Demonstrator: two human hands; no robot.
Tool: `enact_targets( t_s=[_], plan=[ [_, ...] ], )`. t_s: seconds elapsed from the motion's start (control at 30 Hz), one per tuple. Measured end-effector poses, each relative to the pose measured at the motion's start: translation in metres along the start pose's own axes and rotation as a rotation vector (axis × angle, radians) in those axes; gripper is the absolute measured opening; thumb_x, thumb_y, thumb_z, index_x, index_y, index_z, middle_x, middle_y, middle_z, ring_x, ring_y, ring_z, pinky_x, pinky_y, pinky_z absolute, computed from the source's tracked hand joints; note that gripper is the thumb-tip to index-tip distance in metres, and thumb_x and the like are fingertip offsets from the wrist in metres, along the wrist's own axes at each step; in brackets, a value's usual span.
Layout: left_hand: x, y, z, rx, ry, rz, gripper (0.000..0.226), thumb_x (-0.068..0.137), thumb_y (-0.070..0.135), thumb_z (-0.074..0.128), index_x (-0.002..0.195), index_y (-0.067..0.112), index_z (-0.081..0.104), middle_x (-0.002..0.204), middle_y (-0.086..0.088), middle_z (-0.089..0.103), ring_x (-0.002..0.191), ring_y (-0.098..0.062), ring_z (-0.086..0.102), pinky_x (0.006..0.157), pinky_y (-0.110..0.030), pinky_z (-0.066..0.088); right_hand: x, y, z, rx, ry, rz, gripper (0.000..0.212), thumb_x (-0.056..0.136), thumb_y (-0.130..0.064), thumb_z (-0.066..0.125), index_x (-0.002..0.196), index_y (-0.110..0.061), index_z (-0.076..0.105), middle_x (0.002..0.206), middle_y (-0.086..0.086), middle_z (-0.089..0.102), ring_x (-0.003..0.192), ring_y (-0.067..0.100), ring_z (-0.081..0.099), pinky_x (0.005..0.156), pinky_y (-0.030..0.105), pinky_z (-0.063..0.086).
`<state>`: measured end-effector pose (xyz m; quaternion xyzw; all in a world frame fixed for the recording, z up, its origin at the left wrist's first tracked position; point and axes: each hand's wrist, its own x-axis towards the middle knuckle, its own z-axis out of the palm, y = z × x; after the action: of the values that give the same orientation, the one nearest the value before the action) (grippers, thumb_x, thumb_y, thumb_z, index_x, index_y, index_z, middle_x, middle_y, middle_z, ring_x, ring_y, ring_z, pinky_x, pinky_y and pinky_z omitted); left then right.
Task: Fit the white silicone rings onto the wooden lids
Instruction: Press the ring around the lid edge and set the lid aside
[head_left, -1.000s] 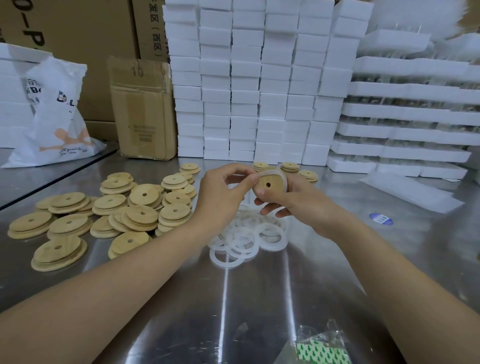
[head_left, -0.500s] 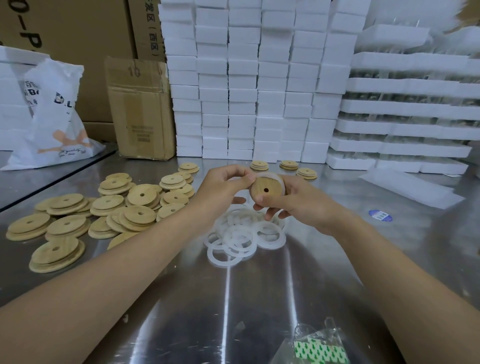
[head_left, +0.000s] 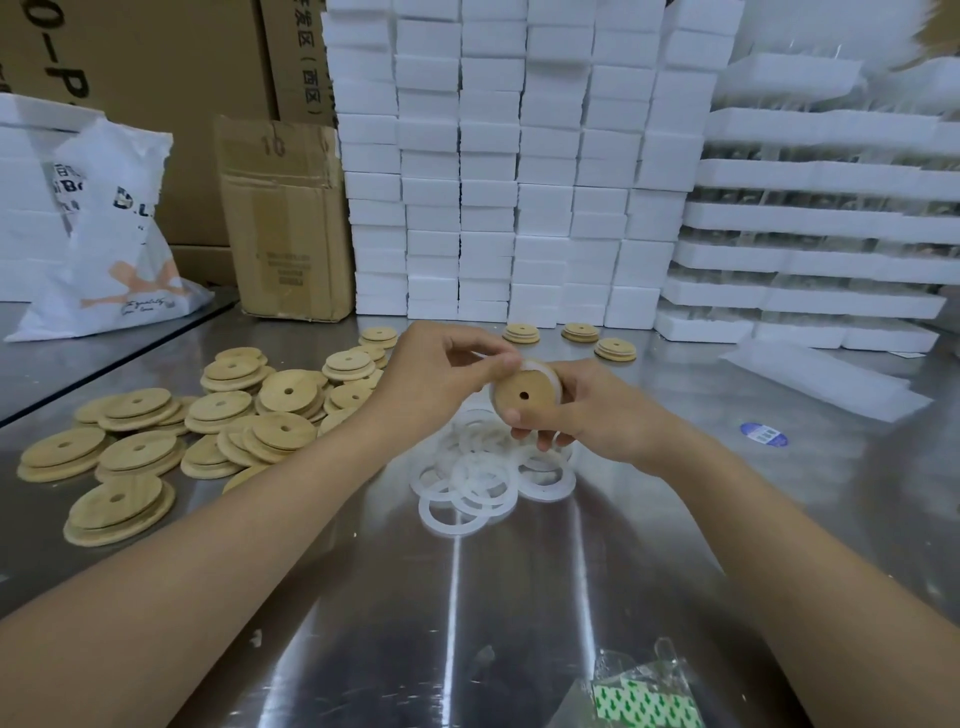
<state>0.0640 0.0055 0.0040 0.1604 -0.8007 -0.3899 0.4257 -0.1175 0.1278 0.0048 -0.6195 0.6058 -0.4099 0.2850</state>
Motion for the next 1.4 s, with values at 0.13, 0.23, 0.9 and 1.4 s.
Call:
enact_targets(
  t_s=[0.13, 0.23, 0.9, 1.4],
  plan=[
    [0.009, 0.001, -0.015, -0.064, 0.023, -0.063, 0.007, 0.099, 0.020, 0.078, 0.094, 0.016, 0.082, 0.094, 0.002, 0.082, 0.076, -0.020, 0.081, 0.077, -0.027, 0.063, -0.001, 0.005, 0.005, -0.009, -0.064, 0.039, 0.024, 0.093, -0.017, 0.082, 0.112, -0.005, 0.075, 0.085, 0.007, 0.075, 0.066, 0.012, 0.066, 0.060, 0.020, 0.053],
    [0.009, -0.002, -0.025, -0.006, -0.024, -0.057, 0.006, 0.095, 0.029, 0.082, 0.092, 0.025, 0.084, 0.093, 0.003, 0.083, 0.085, -0.016, 0.081, 0.081, -0.028, 0.062, -0.001, 0.004, 0.008, 0.008, -0.029, 0.062, 0.022, 0.094, -0.020, 0.081, 0.112, -0.010, 0.076, 0.087, 0.009, 0.079, 0.064, 0.012, 0.066, 0.059, 0.020, 0.053],
    [0.003, 0.007, -0.011, -0.266, -0.076, -0.225, 0.003, 0.092, 0.032, 0.084, 0.090, 0.031, 0.082, 0.099, 0.004, 0.082, 0.094, -0.010, 0.076, 0.084, -0.030, 0.053, 0.000, -0.009, 0.000, 0.023, 0.019, -0.076, 0.015, 0.095, -0.033, 0.079, 0.108, -0.028, 0.072, 0.098, 0.004, 0.081, 0.070, 0.012, 0.069, 0.065, 0.020, 0.053],
    [-0.001, 0.008, -0.003, -0.104, -0.120, -0.108, 0.014, 0.098, 0.028, 0.078, 0.092, 0.039, 0.083, 0.107, 0.014, 0.081, 0.095, -0.005, 0.075, 0.078, -0.023, 0.055, -0.008, -0.015, -0.011, 0.002, -0.071, 0.008, 0.017, 0.095, -0.020, 0.079, 0.108, -0.010, 0.074, 0.090, 0.013, 0.079, 0.073, 0.016, 0.066, 0.065, 0.025, 0.055]
  ],
)
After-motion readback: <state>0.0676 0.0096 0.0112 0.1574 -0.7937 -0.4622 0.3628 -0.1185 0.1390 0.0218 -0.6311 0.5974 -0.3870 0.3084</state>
